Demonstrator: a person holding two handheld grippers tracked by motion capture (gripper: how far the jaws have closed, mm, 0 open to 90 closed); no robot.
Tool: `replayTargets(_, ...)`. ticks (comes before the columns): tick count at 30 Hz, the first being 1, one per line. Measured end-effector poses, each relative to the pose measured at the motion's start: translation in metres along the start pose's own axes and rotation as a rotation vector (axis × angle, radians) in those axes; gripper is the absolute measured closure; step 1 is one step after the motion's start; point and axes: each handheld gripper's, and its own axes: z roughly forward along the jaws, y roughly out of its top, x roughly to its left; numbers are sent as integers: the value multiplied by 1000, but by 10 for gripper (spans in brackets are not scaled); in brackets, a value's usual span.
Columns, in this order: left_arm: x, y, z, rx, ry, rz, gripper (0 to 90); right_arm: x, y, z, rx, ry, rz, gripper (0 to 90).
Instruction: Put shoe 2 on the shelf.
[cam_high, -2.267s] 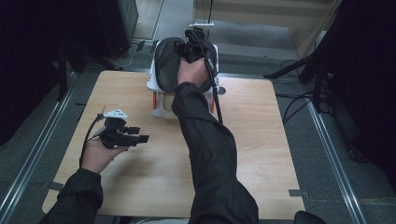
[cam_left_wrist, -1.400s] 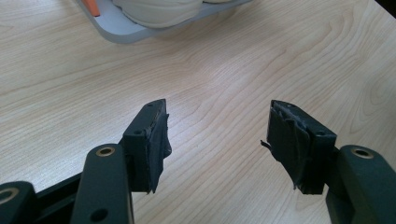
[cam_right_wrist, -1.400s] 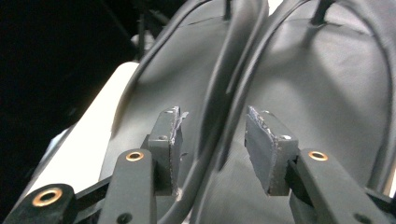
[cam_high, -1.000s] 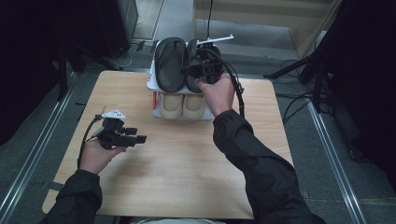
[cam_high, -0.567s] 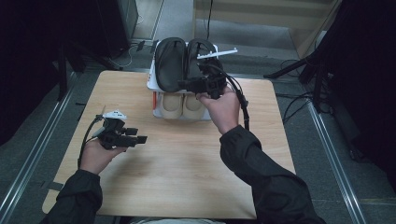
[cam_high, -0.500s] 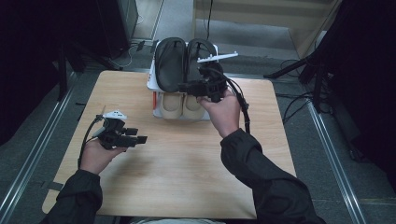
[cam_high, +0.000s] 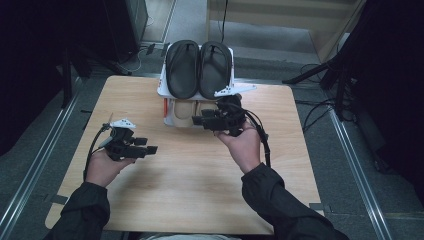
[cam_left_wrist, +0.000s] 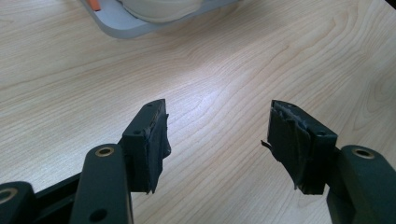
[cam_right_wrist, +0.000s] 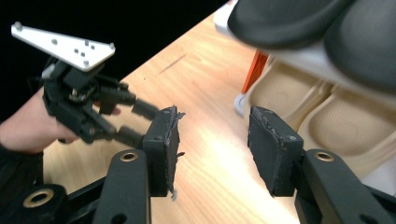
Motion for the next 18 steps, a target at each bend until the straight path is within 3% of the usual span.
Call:
replayTargets(5, -1, -1, 0, -6, 2, 1, 386, -3, -19, 0, 4, 21, 9, 528)
replayTargets(18, -6, -2, 2, 0, -7, 14, 382, -18, -73, -2, 34, 4, 19, 521)
